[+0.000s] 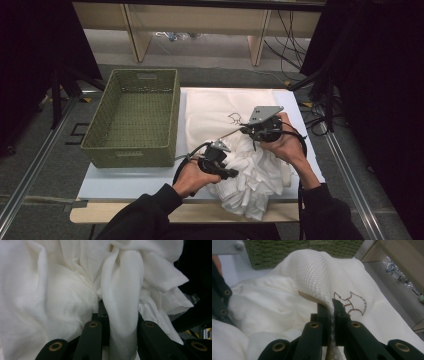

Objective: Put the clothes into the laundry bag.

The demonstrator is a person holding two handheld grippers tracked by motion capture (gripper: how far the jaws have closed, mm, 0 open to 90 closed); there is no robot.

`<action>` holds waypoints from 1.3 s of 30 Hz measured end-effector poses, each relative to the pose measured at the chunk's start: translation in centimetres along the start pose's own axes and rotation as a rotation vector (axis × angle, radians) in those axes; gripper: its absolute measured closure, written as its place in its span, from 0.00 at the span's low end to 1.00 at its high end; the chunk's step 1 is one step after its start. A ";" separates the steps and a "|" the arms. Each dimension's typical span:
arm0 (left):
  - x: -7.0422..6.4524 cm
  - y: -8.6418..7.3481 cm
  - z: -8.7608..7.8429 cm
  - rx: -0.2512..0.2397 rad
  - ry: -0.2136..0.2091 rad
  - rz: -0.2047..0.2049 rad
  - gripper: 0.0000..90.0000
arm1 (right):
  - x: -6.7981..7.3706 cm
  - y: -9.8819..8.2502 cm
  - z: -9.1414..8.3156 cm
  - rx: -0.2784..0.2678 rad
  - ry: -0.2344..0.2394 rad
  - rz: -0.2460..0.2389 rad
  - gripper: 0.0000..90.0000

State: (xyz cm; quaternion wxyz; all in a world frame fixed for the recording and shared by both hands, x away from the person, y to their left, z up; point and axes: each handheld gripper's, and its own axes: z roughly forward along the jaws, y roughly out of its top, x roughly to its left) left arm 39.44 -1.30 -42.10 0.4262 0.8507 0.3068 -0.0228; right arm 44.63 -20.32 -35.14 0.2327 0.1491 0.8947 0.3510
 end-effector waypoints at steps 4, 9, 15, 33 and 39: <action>0.0 1.4 0.1 -0.046 0.021 -0.014 0.90 | 0.1 0.3 0.0 -0.004 -0.001 -0.023 0.97; 0.0 3.0 1.0 -0.098 0.060 -0.002 0.91 | 0.5 0.5 -0.3 -0.002 0.003 -0.012 0.97; 0.6 2.9 1.2 -0.153 0.048 -0.037 0.88 | 0.5 0.3 -0.3 0.004 0.009 -0.008 0.97; 3.7 -3.0 -2.6 -0.050 0.083 -0.173 0.30 | 0.3 0.2 -0.1 -0.007 0.017 -0.020 0.97; 3.3 -1.4 -0.9 -0.081 0.025 -0.104 0.78 | 0.6 0.4 0.2 0.001 0.020 -0.016 0.97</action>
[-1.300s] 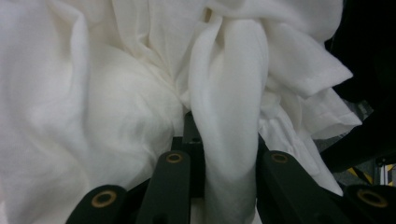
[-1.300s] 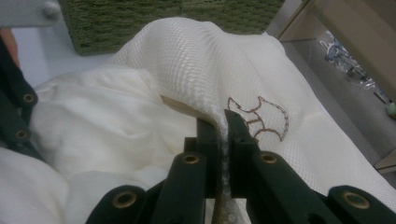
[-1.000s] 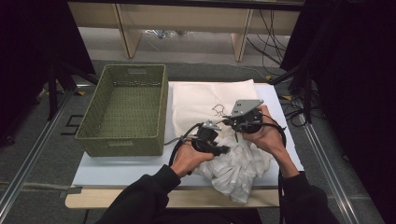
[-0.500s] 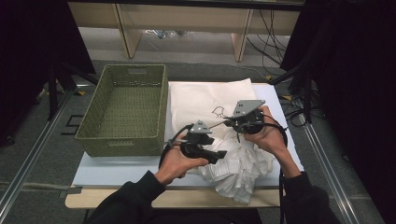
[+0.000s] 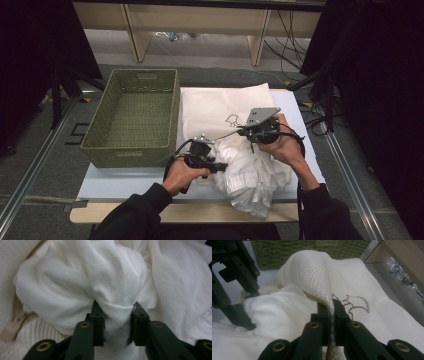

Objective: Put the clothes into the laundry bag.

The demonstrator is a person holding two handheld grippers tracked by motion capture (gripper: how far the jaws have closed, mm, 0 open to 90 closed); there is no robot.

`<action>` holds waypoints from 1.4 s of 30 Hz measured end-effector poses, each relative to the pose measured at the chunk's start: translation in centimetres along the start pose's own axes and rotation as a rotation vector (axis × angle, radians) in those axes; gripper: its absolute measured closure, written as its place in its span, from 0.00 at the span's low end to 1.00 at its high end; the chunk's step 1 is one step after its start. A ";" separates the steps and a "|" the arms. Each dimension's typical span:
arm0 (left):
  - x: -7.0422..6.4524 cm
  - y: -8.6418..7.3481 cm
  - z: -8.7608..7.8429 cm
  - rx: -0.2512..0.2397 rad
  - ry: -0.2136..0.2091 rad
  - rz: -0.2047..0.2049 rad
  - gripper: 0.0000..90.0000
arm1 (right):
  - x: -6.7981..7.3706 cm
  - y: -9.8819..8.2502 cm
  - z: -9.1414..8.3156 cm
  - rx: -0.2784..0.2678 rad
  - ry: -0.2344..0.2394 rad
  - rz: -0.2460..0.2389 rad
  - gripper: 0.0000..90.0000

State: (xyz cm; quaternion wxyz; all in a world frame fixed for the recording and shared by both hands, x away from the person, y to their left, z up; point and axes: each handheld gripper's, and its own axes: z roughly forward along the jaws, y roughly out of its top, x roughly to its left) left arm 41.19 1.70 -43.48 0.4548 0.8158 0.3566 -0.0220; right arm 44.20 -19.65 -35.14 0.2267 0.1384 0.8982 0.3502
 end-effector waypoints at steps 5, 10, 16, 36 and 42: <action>-0.8 2.1 0.6 -0.046 0.003 0.065 0.84 | 0.2 0.0 0.0 -0.005 0.020 0.009 0.97; 1.2 3.1 1.5 -0.075 0.101 0.072 0.84 | 0.2 0.2 0.1 -0.021 0.029 -0.014 0.97; 2.6 2.7 0.8 -0.086 0.130 -0.019 0.77 | 0.0 0.2 -0.2 -0.023 0.022 -0.005 0.97; -3.9 -1.8 1.0 0.124 -0.004 0.010 0.23 | -0.2 -0.2 0.0 0.000 0.008 0.013 0.97; -2.8 -1.2 3.5 0.060 0.009 0.029 0.79 | -0.1 -0.3 0.0 0.000 0.015 0.010 0.97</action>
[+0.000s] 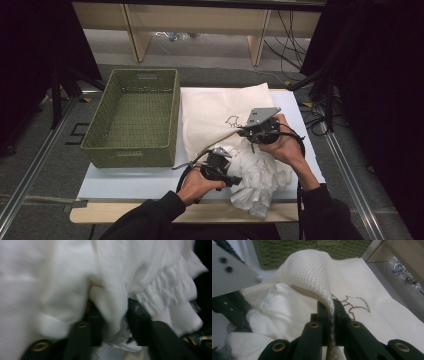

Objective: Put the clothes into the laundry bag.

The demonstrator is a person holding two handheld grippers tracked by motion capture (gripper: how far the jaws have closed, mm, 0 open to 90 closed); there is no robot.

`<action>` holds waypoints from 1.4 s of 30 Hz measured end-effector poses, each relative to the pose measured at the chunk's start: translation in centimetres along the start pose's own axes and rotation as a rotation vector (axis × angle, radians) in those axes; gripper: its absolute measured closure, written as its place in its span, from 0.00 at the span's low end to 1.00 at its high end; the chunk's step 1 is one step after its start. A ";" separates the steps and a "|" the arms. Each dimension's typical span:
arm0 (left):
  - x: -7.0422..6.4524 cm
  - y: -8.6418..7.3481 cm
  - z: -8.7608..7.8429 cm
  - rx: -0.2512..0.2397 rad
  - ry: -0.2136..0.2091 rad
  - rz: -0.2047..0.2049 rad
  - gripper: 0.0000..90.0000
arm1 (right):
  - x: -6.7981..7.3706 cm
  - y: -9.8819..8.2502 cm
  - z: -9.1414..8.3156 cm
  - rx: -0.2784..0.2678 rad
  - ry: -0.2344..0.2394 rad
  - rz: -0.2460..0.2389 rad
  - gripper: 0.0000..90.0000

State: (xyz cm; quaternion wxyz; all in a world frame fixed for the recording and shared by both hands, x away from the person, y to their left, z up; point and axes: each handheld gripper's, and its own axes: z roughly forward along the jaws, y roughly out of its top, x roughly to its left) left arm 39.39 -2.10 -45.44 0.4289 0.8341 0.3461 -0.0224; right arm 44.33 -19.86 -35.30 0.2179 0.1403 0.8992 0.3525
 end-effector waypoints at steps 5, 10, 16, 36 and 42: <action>1.5 1.5 -1.2 -0.073 0.045 -0.044 0.90 | 0.1 0.1 -0.4 -0.007 0.001 -0.007 0.97; 2.8 2.5 -1.5 -0.107 0.099 -0.067 0.91 | 0.4 0.3 -0.4 -0.003 0.003 -0.003 0.97; 3.4 3.5 -0.9 -0.135 0.186 -0.050 0.90 | 0.3 0.3 -0.3 -0.002 0.003 -0.007 0.97; 1.4 1.9 -5.3 -0.111 0.271 0.022 0.36 | 0.1 0.1 -0.2 0.004 -0.003 0.002 0.97; 2.7 2.2 -3.3 -0.066 0.303 0.012 0.21 | 0.1 0.2 0.0 0.008 0.000 -0.004 0.97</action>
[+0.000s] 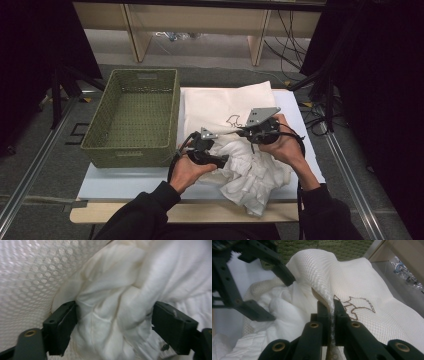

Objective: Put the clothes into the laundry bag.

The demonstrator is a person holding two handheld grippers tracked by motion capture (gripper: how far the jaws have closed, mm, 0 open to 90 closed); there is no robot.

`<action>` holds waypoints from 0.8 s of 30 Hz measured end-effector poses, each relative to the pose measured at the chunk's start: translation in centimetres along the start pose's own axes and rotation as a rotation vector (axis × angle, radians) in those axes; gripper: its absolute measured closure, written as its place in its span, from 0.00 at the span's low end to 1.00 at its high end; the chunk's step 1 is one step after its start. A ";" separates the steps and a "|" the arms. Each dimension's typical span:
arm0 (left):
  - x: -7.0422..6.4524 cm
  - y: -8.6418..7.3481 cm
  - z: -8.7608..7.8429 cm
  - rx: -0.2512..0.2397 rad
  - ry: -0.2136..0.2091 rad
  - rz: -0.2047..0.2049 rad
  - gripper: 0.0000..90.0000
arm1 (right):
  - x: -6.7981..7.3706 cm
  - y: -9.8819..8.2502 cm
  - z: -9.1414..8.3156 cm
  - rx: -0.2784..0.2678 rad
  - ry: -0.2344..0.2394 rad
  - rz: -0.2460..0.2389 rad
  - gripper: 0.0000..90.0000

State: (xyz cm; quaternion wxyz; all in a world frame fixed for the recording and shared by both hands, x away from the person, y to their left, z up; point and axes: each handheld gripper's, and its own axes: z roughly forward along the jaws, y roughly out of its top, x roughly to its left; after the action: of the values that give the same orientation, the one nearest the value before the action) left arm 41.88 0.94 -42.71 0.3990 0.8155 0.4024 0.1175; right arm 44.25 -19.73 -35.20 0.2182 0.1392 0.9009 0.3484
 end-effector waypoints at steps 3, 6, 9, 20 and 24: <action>-0.1 0.0 1.2 0.020 -0.030 0.004 0.35 | 0.1 0.0 0.0 0.000 0.000 -0.001 0.97; 0.2 0.0 1.8 0.004 -0.052 0.022 0.68 | 0.0 0.0 0.0 -0.006 0.007 0.000 0.97; 0.5 0.5 1.6 -0.032 -0.071 0.004 0.80 | 0.1 0.0 -0.1 -0.004 0.018 0.003 0.97; 1.8 2.3 3.1 -0.083 0.015 -0.047 0.81 | 0.2 0.0 -0.2 -0.005 0.024 0.016 0.97; 1.3 1.9 1.5 -0.084 -0.014 -0.064 0.66 | -0.1 -0.2 -0.1 -0.005 0.020 0.014 0.97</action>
State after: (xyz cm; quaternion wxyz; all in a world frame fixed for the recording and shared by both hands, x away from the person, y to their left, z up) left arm 44.53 0.44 -42.43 0.4393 0.7855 0.4203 0.1159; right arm 44.25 -19.97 -35.26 0.2072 0.1416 0.9011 0.3536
